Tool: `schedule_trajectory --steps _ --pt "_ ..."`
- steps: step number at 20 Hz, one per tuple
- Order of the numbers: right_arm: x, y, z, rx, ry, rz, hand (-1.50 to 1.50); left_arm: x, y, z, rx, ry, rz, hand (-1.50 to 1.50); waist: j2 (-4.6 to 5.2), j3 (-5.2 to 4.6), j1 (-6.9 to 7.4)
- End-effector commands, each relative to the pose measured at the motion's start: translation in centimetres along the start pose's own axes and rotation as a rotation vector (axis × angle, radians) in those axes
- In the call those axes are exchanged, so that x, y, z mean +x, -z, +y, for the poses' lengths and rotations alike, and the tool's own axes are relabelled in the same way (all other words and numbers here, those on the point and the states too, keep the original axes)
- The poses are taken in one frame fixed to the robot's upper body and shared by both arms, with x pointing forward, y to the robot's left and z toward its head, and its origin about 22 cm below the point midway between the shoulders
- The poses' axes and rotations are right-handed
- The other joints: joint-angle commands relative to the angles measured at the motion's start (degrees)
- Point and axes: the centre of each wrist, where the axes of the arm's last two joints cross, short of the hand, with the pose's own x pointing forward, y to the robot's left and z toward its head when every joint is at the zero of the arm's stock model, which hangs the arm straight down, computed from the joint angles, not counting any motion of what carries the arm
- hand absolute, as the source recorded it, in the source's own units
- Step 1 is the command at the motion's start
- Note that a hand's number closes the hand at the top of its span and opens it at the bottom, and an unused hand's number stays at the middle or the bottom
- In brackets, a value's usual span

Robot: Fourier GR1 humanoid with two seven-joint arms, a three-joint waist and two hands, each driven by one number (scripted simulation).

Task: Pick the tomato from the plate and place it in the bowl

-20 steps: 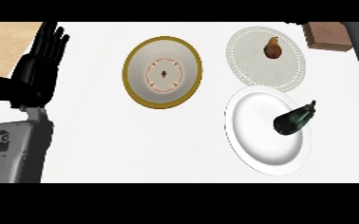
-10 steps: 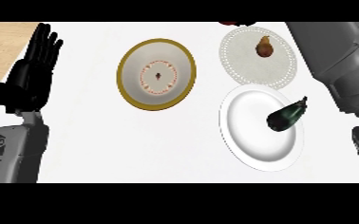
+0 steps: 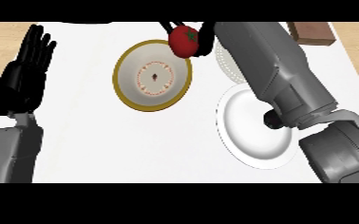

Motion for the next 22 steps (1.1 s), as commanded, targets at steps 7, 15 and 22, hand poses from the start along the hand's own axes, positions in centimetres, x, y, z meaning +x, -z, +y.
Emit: schedule_trajectory --steps 7,15,22 --pt "-1.4 2.0 7.8 0.016 -0.025 0.131 1.5 0.0 0.6 -1.3 -0.035 -0.005 -0.004 0.0 0.06 -0.03 1.33" --pt "-3.7 0.1 11.0 0.0 0.254 0.199 -1.5 0.0 -0.1 -1.1 -0.04 -0.007 -0.027 0.0 0.73 0.01 3.41" --pt "-4.0 -0.3 10.9 -0.28 0.444 0.091 -1.5 0.9 1.0 0.0 -0.035 -0.001 -0.04 0.0 1.08 0.08 3.27"
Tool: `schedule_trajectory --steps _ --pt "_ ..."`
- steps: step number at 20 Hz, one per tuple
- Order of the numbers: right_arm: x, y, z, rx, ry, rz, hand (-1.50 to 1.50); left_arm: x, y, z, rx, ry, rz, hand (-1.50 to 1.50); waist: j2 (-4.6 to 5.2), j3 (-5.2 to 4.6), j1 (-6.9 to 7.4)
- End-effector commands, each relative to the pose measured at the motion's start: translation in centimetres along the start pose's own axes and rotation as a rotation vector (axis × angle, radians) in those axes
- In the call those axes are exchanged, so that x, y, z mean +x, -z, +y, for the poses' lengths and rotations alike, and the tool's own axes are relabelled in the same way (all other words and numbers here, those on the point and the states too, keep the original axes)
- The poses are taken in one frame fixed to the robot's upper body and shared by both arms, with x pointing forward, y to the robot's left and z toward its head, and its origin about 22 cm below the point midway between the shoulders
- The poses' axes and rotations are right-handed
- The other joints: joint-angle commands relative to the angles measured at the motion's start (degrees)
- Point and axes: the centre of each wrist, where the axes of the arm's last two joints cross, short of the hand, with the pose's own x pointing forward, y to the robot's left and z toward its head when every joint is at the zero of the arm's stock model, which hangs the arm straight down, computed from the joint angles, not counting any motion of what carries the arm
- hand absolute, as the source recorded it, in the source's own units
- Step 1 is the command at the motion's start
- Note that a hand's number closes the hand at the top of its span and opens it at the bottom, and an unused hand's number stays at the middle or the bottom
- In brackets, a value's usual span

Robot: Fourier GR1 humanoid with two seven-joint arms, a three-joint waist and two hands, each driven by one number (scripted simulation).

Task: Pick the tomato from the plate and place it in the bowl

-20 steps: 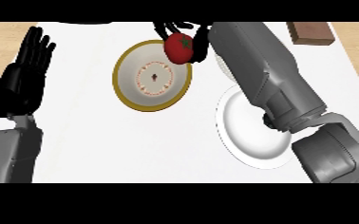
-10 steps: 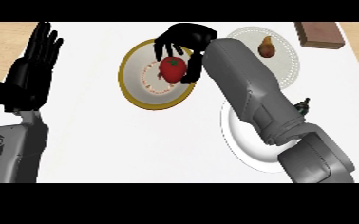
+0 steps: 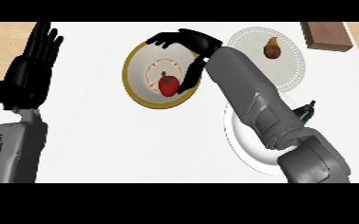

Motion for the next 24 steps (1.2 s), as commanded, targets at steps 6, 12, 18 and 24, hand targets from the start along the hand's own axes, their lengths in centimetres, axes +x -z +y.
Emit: schedule_trajectory --steps 6,12,18,24 --pt "1.5 0.4 -2.2 -0.308 0.193 -0.04 -1.5 0.6 1.0 0.3 0.024 0.001 -0.007 0.0 0.52 0.01 -1.36" --pt "-2.1 -6.4 -7.2 -0.435 0.275 0.018 -1.5 0.7 -0.1 -0.1 0.013 -0.015 -0.02 0.0 1.1 0.1 -0.02" --pt "-2.8 -10.2 -10.3 -0.468 0.315 -0.008 -1.5 0.1 -0.1 -0.7 -0.01 -0.016 -0.022 0.0 1.88 0.14 0.73" --pt "-3.6 -13.7 -12.2 -0.467 0.327 -0.022 -1.5 1.0 0.6 -1.3 -0.027 -0.015 -0.058 0.0 3.05 0.28 2.05"
